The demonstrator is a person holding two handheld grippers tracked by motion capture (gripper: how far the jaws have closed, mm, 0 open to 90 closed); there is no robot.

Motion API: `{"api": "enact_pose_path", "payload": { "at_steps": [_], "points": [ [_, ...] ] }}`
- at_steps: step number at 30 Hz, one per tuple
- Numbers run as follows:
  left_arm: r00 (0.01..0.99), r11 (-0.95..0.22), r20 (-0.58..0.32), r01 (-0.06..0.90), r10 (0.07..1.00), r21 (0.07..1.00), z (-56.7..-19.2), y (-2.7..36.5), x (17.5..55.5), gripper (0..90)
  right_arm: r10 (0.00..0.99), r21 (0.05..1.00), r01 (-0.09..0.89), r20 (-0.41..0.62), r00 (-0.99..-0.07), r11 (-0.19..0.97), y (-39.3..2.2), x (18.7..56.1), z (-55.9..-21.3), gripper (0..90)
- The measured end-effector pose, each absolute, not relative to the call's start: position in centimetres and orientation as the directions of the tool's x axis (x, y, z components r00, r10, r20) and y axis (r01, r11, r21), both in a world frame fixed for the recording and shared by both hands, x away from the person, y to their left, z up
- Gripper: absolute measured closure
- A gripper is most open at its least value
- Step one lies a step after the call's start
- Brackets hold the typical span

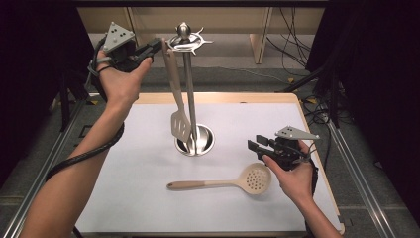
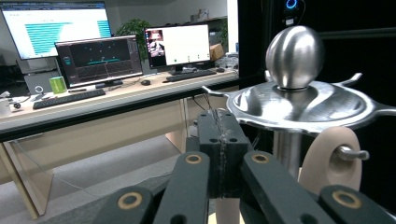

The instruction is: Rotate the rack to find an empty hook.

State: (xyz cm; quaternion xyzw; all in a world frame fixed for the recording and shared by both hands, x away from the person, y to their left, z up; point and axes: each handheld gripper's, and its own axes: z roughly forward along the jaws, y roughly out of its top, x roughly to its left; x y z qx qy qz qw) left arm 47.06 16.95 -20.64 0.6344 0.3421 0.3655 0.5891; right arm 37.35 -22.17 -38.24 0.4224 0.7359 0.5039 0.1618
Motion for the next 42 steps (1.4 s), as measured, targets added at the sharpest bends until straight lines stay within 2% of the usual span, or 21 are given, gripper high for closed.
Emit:
{"api": "enact_pose_path", "payload": {
  "at_steps": [4, 8, 19, 20, 23, 36, 37, 38, 42],
  "points": [
    [0.504, -0.08, 0.065, 0.007, 0.861, 0.997, -20.6, 17.0, 47.6, 89.5, 0.785, 0.878, 0.459, 0.187, -0.591, 0.136, -22.2, 37.3, -38.2, 58.0],
    [0.507, -0.087, 0.07, 0.01, 0.859, 0.996, -20.6, 17.0, 47.9, 89.5, 0.787, 0.902, 0.41, 0.153, -0.597, 0.136, -22.2, 37.6, -38.5, 58.0],
    [0.518, -0.091, 0.069, 0.017, 0.853, 0.996, -20.4, 17.1, 48.7, 89.5, 0.791, 0.894, 0.428, 0.167, -0.589, 0.13, -22.3, 37.4, -38.3, 58.0],
    [0.519, -0.092, 0.07, 0.018, 0.852, 0.996, -20.4, 17.1, 48.7, 89.5, 0.788, 0.887, 0.449, 0.2, -0.582, 0.106, -22.2, 37.3, -38.3, 58.0],
    [0.523, -0.1, 0.076, 0.018, 0.849, 0.995, -20.3, 17.1, 48.8, 89.5, 0.791, 0.891, 0.431, 0.162, -0.59, 0.139, -22.3, 37.5, -38.3, 58.0],
    [0.525, -0.08, 0.061, 0.015, 0.849, 0.997, -20.4, 17.3, 48.8, 89.2, 0.786, 0.895, 0.425, 0.166, -0.596, 0.133, -22.3, 37.5, -38.4, 57.8],
    [0.525, -0.072, 0.054, 0.013, 0.849, 0.997, -20.5, 17.4, 48.7, 89.2, 0.786, 0.884, 0.456, 0.209, -0.582, 0.102, -22.1, 37.3, -38.3, 57.8],
    [0.523, -0.063, 0.049, 0.01, 0.851, 0.998, -20.5, 17.5, 48.5, 89.0, 0.788, 0.884, 0.456, 0.206, -0.58, 0.105, -22.2, 37.3, -38.3, 57.8],
    [0.538, -0.039, 0.035, -0.004, 0.842, 0.999, -20.8, 17.9, 47.6, 83.8, 0.791, 0.887, 0.445, 0.184, -0.584, 0.122, -22.5, 37.4, -38.2, 57.7]
  ]
}}
